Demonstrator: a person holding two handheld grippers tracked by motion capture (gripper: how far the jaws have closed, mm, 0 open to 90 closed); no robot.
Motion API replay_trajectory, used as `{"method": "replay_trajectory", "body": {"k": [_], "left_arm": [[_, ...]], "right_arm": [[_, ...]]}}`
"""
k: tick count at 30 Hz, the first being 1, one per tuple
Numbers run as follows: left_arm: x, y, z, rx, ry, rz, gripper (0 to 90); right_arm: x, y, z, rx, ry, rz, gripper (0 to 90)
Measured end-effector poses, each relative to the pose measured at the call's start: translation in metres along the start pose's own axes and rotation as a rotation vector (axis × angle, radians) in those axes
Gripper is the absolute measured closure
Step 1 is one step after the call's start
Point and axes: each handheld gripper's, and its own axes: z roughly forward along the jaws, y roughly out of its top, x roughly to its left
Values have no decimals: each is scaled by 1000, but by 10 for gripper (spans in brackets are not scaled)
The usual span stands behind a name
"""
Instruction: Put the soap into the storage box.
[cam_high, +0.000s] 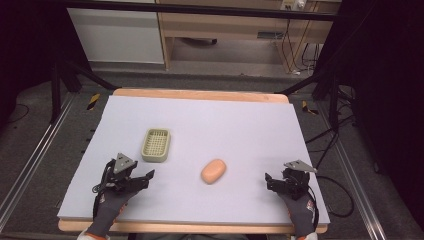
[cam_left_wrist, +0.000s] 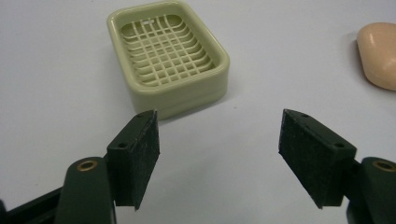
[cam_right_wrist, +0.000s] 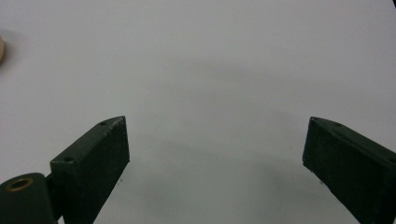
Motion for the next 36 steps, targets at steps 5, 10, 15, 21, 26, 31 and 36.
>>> {"method": "replay_trajectory", "body": {"k": [5,10,15,21,26,31,36], "left_arm": [[-8,4,3,-1,-11,12,280],[-13,7,5,-3,-15,23,273],[-21,11,7,-7,-26,42,270],[-30,18,11,-9,-54,53,274],[-37,24,12,-8,-62,63,276],[-40,33,11,-8,-73,76,275],[-53,49,15,-19,-95,90,274]], "right_arm": [[0,0,0,-6,1,-7,74],[1,0,-1,-14,-3,-8,72],[2,1,-2,-23,-3,-11,70],[3,1,-2,-22,0,-18,70],[3,1,-3,-20,-3,-13,70],[3,1,-2,-19,-6,-15,71],[3,1,-3,-20,-9,-17,72]]}}
